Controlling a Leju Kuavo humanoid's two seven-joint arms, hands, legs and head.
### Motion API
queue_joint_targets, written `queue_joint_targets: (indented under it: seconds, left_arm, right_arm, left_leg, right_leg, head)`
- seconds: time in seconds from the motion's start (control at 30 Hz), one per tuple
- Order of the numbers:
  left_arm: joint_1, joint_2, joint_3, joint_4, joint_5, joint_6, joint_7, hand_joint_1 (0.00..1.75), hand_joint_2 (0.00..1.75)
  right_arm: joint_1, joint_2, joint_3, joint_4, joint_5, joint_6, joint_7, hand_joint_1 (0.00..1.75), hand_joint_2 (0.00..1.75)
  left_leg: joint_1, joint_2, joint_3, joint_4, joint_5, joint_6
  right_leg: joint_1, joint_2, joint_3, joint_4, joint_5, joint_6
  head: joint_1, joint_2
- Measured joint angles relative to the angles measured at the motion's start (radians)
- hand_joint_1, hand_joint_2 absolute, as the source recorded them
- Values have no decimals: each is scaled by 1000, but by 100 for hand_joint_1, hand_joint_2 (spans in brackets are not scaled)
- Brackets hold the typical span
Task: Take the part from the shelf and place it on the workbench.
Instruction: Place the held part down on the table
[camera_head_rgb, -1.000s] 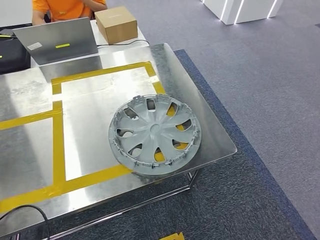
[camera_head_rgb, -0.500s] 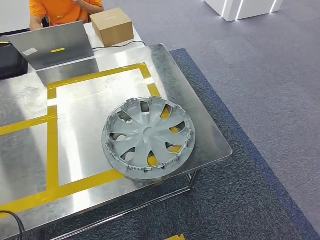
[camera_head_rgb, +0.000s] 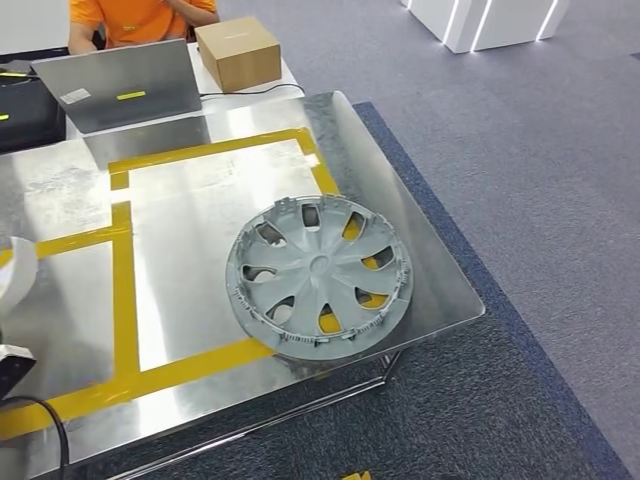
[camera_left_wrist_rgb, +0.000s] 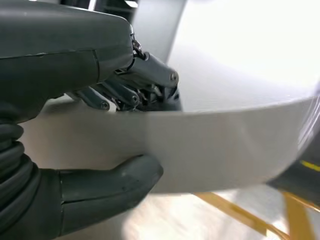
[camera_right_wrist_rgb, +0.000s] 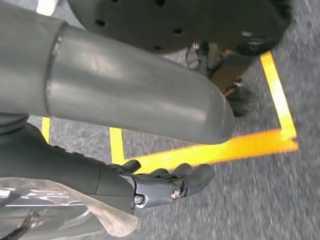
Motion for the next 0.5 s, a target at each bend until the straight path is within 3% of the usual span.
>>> queue_joint_targets:
  seconds: [0.07, 0.1, 0.13, 0.2, 0.27, 0.4, 0.47, 0.5]
  left_arm:
    - [-1, -20, -59, 0, 24, -11, -9, 0, 87]
    - [1, -31, -83, -1, 46, -20, -18, 0, 44]
    - [4, -43, -104, -6, 80, -32, -30, 0, 0]
    - [13, -78, -135, -31, 183, -65, -56, 0, 0]
    - [31, -121, -157, -80, 307, -99, -73, 0, 0]
    - [77, -205, -190, -227, 501, -123, -78, 0, 0]
    - [86, -232, -198, -289, 562, -127, -77, 0, 0]
    - [91, -245, -200, -315, 604, -128, -85, 0, 0]
  right_arm:
    - [3, 0, 0, 2, 1, 1, 1, 0, 0]
    - [4, 0, 0, 2, 1, 1, 2, 0, 0]
    - [5, 0, 0, 2, 0, 1, 2, 0, 0]
    - [5, 0, 0, 2, -2, 0, 3, 0, 0]
    - [5, 0, 0, 2, -7, 0, 4, 0, 0]
    - [12, 1, 0, 2, -15, -4, 5, 0, 0]
    - [14, 3, 0, 2, -18, -6, 5, 0, 0]
    - [14, 4, 0, 2, -20, -8, 5, 0, 0]
  left_leg:
    - [-6, 1, 1, 0, -2, 5]
    - [-8, 1, 2, 1, -4, 7]
    - [-10, 1, 3, 1, -5, 8]
    - [-13, 1, 10, 1, -10, 9]
    - [-18, -1, 13, 3, -16, 5]
    - [-19, -1, 16, 5, -27, -10]
    - [-18, -1, -3, 58, -64, -20]
    - [-17, 0, -29, 117, -95, -23]
  right_leg:
    - [1, 0, -71, 131, -47, 0]
    - [2, 0, -90, 157, -46, -1]
    - [3, 0, -87, 139, -22, -5]
    - [6, 1, -30, 4, 56, -16]
    - [9, 0, 28, -114, 105, -25]
    - [8, 1, 50, -145, 110, -33]
    - [2, -2, 58, -155, 112, -43]
    - [1, -2, 61, -156, 111, -46]
  head:
    - [0, 0]
    - [0, 0]
    - [0, 0]
    - [0, 0]
    - [0, 0]
    - [-1, 0]
    - [-5, 0]
    - [-6, 0]
